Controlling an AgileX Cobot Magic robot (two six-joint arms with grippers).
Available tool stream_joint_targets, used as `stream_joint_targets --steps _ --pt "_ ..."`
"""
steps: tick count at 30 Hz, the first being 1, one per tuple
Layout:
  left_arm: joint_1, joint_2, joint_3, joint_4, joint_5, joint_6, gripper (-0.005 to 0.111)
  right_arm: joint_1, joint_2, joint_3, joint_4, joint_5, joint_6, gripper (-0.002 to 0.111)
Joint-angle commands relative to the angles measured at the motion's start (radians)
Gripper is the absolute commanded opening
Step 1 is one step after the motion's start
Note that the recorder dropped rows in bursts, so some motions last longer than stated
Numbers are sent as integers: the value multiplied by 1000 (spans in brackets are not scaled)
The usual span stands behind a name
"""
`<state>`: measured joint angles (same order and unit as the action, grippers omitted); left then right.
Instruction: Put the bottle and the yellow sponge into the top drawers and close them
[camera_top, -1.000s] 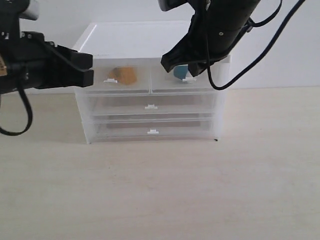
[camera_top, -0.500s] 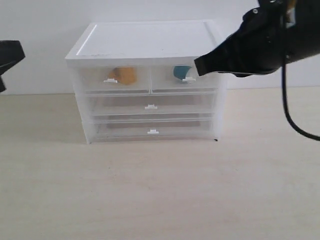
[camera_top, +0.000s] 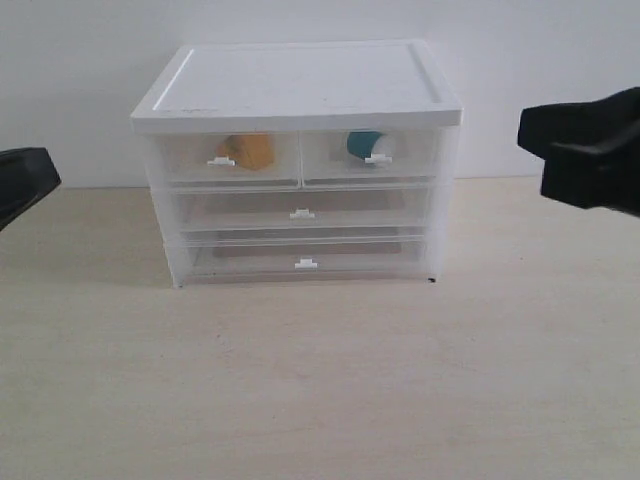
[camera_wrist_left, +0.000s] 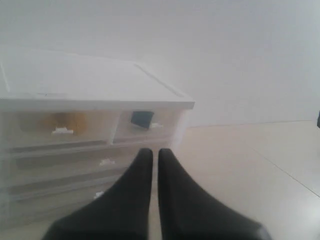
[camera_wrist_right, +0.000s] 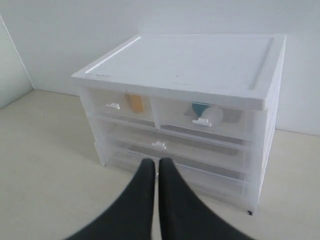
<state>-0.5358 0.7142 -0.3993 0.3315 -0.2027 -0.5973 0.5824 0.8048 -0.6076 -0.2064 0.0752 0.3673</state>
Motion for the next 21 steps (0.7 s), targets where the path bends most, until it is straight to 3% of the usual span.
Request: stream_joint_targets --steps 1,21 --pt "-8 2 10 -5 37 -36 4 -4 -39 28 2 25 1 0" --pt "-8 2 10 -5 39 -36 4 -4 -39 28 2 32 1 0"
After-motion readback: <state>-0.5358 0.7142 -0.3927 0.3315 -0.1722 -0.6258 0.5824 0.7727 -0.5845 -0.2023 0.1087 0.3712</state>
